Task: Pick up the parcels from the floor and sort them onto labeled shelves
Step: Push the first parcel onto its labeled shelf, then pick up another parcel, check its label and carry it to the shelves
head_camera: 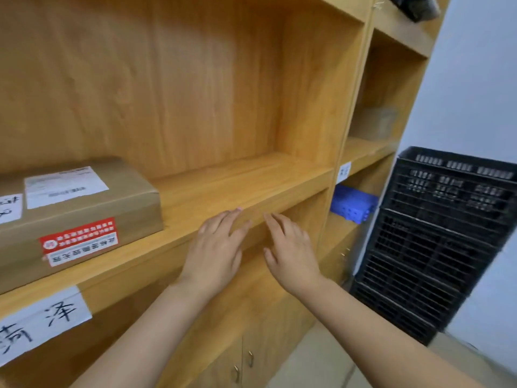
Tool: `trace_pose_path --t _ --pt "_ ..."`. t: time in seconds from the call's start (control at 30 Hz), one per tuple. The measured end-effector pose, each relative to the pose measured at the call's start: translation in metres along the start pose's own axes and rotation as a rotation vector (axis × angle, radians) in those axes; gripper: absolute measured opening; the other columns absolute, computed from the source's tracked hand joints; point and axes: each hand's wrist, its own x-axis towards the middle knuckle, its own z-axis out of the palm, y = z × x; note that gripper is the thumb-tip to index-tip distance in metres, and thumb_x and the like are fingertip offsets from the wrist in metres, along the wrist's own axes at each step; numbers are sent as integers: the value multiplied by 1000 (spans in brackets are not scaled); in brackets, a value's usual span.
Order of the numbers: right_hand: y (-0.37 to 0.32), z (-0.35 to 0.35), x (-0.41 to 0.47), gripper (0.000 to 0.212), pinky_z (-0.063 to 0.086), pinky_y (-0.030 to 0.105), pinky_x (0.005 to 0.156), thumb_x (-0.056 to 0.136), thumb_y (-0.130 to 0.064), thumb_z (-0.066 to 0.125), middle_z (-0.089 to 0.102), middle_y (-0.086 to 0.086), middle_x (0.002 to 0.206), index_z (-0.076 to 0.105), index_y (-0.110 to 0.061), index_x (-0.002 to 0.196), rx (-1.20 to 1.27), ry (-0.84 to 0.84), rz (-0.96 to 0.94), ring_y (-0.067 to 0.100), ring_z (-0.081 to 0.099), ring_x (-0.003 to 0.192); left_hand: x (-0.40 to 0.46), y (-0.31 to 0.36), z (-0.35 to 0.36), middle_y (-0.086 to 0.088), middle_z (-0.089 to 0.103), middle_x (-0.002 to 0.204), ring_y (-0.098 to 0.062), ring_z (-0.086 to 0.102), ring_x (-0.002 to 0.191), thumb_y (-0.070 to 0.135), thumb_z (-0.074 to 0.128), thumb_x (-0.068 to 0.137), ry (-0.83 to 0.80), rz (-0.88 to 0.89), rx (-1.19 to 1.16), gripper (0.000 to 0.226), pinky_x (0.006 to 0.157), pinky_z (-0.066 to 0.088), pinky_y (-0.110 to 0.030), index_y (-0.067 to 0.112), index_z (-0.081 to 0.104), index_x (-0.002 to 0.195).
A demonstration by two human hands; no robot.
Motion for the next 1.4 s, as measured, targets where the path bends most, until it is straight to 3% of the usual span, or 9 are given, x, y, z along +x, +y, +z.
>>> trace_pose_path --t 0.13,0.4,0.6,0.83,1.03,1.4 --pt "40 -15 -38 67 38 41 100 81 -23 55 44 6 139 28 -19 142 -31 -38 125 26 45 124 9 48 22 -8 57 130 -27 55 116 16 73 69 -61 68 -115 52 92 47 -39 20 60 119" --pt "123 -65 -112 57 44 42 90 76 -18 55 49 7 131 42 -16 132 -121 -36 301 28 53 112 34 156 44 -3 67 114 -24 62 104 17 69 69 -46 203 -279 37 84 50 -34 20 67 105" --pt "199 -108 -175 52 39 37 96 84 -21 51 49 1 133 41 -20 135 -150 -57 393 22 48 117 44 264 61 0 69 107 -21 65 98 15 75 64 -110 250 -365 38 76 53 -32 21 69 101" --pt "308 -166 -265 47 39 37 101 88 -22 50 48 0 134 42 -21 135 -162 -67 530 21 44 119 60 410 83 1 68 107 -21 61 102 13 65 78 -156 332 -510 32 78 52 -34 17 66 110" --pt "389 -225 -354 44 37 37 101 88 -18 50 48 3 135 47 -19 132 -214 -59 714 23 46 122 67 533 103 7 56 128 -14 49 119 22 50 89 -228 405 -608 38 88 46 -29 24 52 128" --pt "473 -325 -513 37 41 41 89 85 -15 50 61 5 115 58 -16 121 -358 13 1142 28 51 111 76 751 116 5 53 128 -14 49 116 27 46 92 -384 793 -745 41 85 44 -28 25 43 132"
